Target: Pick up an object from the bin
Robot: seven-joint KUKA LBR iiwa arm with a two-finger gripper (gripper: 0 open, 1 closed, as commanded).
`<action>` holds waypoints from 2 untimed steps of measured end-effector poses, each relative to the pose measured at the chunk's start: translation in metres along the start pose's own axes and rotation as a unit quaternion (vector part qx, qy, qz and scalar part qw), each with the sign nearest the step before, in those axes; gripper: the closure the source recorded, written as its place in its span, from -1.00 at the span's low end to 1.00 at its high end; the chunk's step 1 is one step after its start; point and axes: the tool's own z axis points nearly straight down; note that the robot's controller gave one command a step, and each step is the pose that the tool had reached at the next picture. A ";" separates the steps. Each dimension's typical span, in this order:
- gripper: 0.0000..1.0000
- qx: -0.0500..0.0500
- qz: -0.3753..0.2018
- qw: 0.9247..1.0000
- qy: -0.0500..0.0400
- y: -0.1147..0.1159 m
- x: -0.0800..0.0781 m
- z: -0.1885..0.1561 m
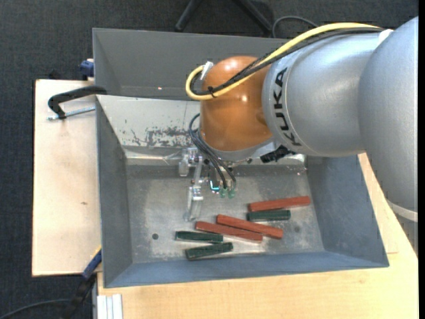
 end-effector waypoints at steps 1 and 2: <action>-1.00 0.001 -0.097 0.995 -0.001 -0.086 0.014 0.087; -1.00 0.001 -0.073 0.997 -0.004 -0.118 0.033 0.053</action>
Offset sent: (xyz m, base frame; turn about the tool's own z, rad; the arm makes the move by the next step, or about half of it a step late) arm -0.0141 -0.0836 -0.0849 -0.1986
